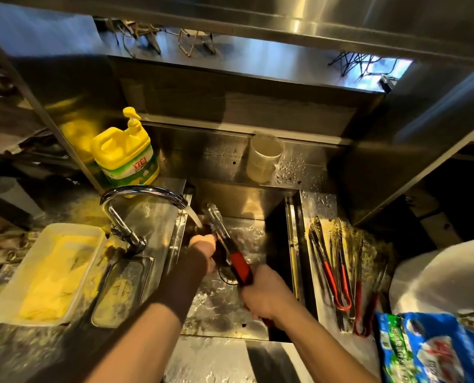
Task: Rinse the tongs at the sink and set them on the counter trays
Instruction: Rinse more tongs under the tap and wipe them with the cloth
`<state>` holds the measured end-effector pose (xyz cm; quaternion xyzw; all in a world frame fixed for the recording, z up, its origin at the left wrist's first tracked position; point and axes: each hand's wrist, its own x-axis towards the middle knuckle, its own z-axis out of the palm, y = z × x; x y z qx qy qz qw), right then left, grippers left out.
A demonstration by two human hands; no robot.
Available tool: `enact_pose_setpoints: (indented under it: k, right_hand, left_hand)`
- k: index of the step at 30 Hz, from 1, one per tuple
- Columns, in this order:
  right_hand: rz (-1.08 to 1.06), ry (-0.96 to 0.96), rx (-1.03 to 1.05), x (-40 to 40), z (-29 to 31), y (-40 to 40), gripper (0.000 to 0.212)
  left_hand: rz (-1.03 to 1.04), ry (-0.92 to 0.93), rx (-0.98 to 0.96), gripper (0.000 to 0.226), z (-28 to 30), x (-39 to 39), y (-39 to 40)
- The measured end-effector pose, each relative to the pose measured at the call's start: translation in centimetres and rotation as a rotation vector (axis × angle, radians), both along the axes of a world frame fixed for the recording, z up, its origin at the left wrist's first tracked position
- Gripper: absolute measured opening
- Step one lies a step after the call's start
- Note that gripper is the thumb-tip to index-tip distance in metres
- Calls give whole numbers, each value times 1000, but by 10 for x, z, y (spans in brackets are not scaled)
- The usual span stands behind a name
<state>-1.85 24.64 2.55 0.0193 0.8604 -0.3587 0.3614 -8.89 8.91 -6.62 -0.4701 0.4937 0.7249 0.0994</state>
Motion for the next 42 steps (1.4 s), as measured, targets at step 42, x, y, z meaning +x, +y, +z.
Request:
enact_pose_setpoints:
  k: [42]
  right_hand:
    - [-6, -13, -31, -13, 12, 14, 16]
  left_hand:
    - [1, 53, 103, 27, 11, -20, -9]
